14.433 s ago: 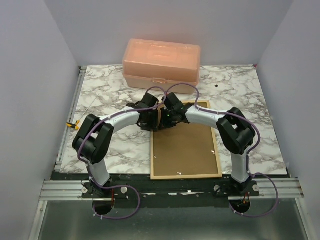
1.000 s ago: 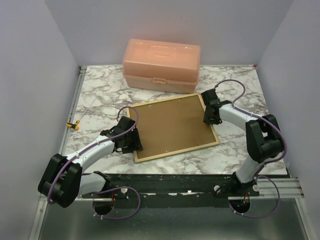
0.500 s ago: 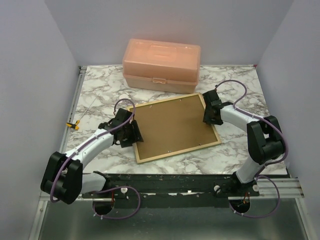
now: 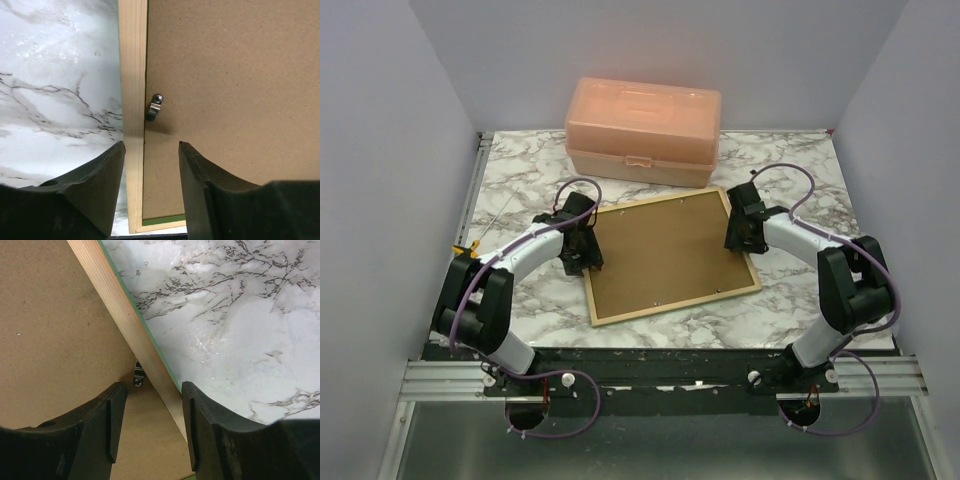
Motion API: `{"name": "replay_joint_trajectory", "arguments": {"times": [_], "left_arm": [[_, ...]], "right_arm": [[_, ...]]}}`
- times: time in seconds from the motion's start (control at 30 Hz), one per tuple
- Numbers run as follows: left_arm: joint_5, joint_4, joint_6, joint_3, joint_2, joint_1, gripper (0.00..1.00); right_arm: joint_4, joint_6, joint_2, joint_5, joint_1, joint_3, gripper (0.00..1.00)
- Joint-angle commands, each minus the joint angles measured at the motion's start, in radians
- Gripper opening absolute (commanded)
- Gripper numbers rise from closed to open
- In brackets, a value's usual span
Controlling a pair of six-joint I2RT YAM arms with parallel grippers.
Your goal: Put the photo into the frame
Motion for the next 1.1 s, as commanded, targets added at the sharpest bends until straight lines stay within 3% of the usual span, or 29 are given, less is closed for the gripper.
{"name": "replay_joint_trajectory", "arguments": {"times": [0.0,0.23,0.5,0.8,1.07], "left_arm": [[-0.127,-0.019,0.029,0.047,0.065,0.006,0.47],[-0.201,-0.120,0.099,0.167,0.163,0.007,0.41],[-0.022,-0.060,0.125,0.156,0.147,-0.033,0.40],[0.108,0.032,0.052,0.056,0.083,-0.152,0.39],[0.028,0.038,-0.010,0.024,0.053,-0.154,0.54]], "right_arm": [[-0.060,0.016,-0.012,-0.088,0.013,-0.039,0.55],[-0.062,0.014,-0.024,-0.106,0.013,-0.036,0.57],[-0.080,0.025,-0.124,-0.130,0.011,-0.039,0.81],[-0.093,0.026,-0.173,-0.148,-0.021,-0.063,0.83],[-0.087,0.026,-0.190,-0.179,-0.027,-0.089,0.83]]}}
